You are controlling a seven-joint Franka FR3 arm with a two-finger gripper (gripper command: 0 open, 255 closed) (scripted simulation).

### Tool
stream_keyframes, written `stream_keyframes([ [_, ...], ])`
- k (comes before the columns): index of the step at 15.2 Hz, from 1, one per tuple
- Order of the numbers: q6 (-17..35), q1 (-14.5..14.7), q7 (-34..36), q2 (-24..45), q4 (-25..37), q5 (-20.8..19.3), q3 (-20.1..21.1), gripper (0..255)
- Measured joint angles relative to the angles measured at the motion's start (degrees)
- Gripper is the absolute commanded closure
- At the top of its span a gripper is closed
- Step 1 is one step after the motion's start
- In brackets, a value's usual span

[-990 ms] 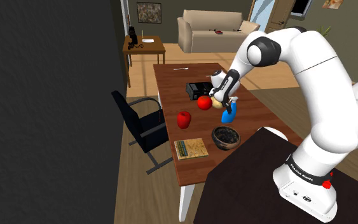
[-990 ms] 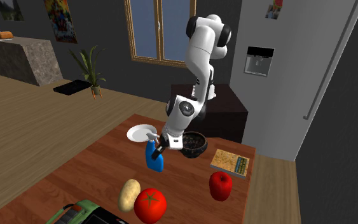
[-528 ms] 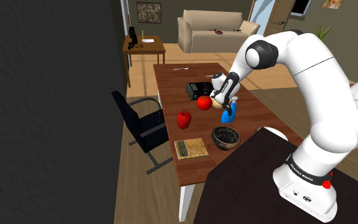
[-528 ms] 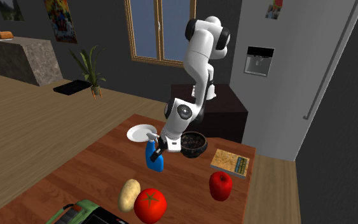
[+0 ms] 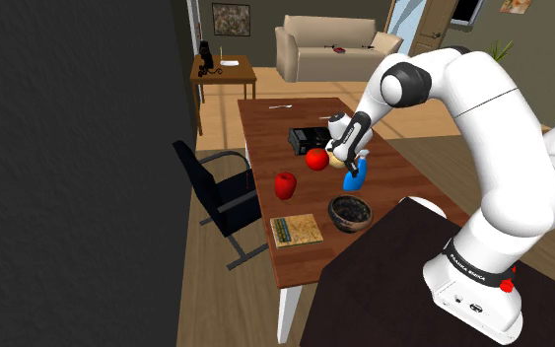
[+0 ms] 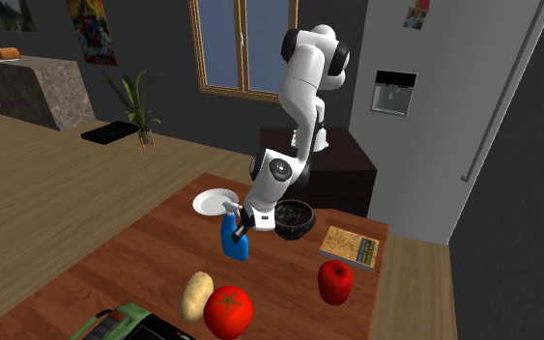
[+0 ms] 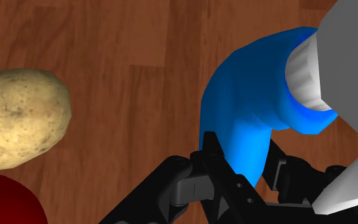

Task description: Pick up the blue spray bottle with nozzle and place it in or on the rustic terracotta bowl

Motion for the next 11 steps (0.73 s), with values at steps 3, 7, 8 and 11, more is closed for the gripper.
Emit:
stream_keyframes([
  [3, 0.0, 0.0, 0.0, 0.0, 0.0, 0.0, 0.0, 255],
  [7, -0.4, 0.1, -0.2, -0.8, -0.4, 0.0, 0.0, 255],
  [8, -0.6, 0.2, -0.3, -1.6, -1.0, -0.1, -0.1, 255],
  [11, -1.6, 0.3, -0.9, -3.6, -1.9, -0.2, -0.3, 255],
])
